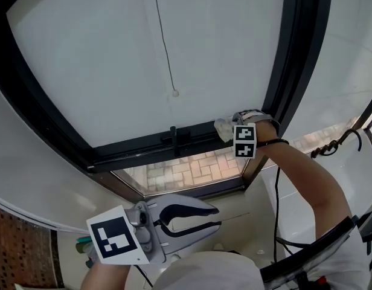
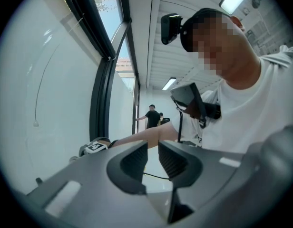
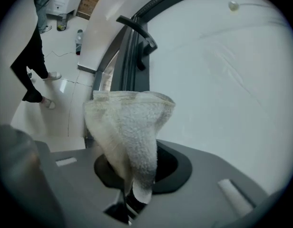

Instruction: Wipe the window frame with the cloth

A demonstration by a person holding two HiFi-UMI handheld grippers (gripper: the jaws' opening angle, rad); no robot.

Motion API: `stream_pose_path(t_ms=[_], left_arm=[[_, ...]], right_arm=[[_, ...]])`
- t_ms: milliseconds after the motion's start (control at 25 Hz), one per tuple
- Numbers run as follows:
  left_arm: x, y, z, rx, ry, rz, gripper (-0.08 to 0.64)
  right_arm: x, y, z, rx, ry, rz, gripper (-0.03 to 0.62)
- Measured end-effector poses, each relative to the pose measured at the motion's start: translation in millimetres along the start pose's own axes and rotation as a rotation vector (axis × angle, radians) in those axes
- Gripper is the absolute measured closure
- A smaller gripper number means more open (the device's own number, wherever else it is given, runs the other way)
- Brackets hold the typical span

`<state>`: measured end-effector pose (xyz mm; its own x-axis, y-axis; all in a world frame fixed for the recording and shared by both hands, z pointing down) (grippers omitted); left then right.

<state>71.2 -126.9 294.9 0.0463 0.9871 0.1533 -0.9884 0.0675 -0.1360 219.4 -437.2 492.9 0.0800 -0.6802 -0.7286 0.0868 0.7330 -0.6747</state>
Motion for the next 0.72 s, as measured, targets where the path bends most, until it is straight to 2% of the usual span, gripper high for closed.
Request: stream_pose_path(t_ms=[160, 280, 400, 720], left_arm=[[-3.2, -11.2, 2.3, -0.003, 0.016, -0.002, 0.471], [-3.3, -21.1, 3.3, -0.005, 0.031, -0.012, 0.471], [-5.7, -27.7, 5.7, -0.006, 0.058, -0.037, 0.469], [-5.0, -40.5, 25.9, -0.092, 0.062, -0.099, 0.471]], right_arm=[[28.3, -16.7, 53.5, -0.065, -0.071, 0.042, 0.518], [28.7, -29.0, 76.6, -0.072, -0.106, 0.034, 0.518], [12.6, -33.1, 82.0, -0.042, -0.133, 0.015, 0.518], [-27.4, -5.2, 94.7, 0.063, -0.208, 0.086, 0.517]])
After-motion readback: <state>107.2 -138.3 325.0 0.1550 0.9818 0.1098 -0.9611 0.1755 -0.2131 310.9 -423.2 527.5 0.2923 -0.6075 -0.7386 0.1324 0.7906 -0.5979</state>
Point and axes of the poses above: the fingertips, and each gripper's own axes: y backward along the fingers, x to its right, z out of its underside, the point moved 6 cm from there along y, backward along the fingers, and after that the axes turned 11 degrees about -y, right-handed, at the moved point
